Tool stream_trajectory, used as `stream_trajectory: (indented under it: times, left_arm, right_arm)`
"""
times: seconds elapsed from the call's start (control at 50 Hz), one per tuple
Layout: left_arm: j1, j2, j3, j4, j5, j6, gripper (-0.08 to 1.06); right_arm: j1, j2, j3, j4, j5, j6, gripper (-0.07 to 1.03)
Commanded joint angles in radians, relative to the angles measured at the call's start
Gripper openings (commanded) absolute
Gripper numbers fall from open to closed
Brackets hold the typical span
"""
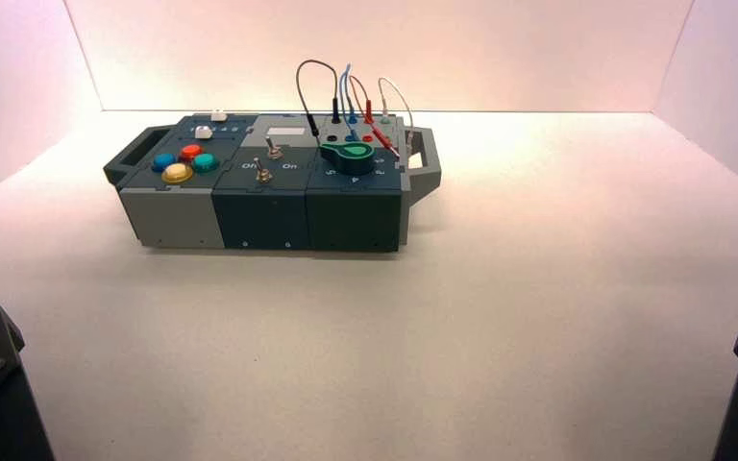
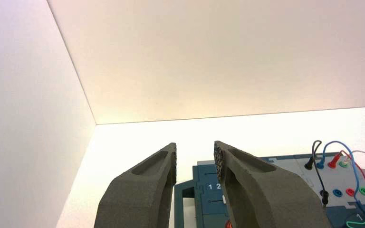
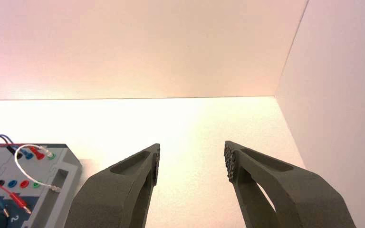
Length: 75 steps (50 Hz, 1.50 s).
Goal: Insert the black wire.
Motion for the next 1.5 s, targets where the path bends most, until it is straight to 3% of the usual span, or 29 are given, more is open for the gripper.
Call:
stream_trajectory:
  times: [0.02, 0.3, 0.72, 0.92, 1.02, 1.16, 1.3, 1.38, 1.5]
  left_arm:
    - [0.000, 0.008, -0.017, 0.003, -0.005, 0.005, 0.44]
    - [-0.009, 0.017, -0.025, 0.003, 0.041, 0.003, 0.44]
    - [-0.094, 0.038, -0.084, 0.003, 0.192, 0.005, 0.44]
    - [-0.118, 0.029, -0.109, 0.003, 0.278, 0.009, 0.44]
    - [-0.127, 0.035, -0.126, 0.003, 0.356, 0.035, 0.44]
    - [-0.144, 0.031, -0.143, 0.003, 0.407, 0.066, 0.44]
    - [-0.183, 0.023, -0.170, 0.003, 0.443, 0.077, 0.44]
    - [-0.192, 0.037, -0.195, 0.003, 0.495, 0.086, 0.44]
    - [-0.202, 0.052, -0.207, 0.003, 0.518, 0.089, 0.45]
  right_arm:
    - [0.006, 0.003, -0.035, 0.002, -0.008, 0.000, 0.71]
    - [0.025, -0.006, -0.038, 0.011, 0.014, 0.002, 0.71]
    - [0.362, 0.060, -0.143, 0.009, 0.244, -0.031, 0.71]
    - [0.420, 0.094, -0.175, 0.011, 0.314, -0.031, 0.71]
    - [0.440, 0.094, -0.196, 0.012, 0.365, -0.032, 0.71]
    - [0.528, 0.101, -0.241, 0.012, 0.434, -0.040, 0.71]
    - [0.615, 0.141, -0.284, 0.014, 0.469, -0.060, 0.71]
    - [0.634, 0.178, -0.321, 0.029, 0.482, -0.067, 0.71]
    - [0.635, 0.229, -0.371, 0.054, 0.520, -0.103, 0.71]
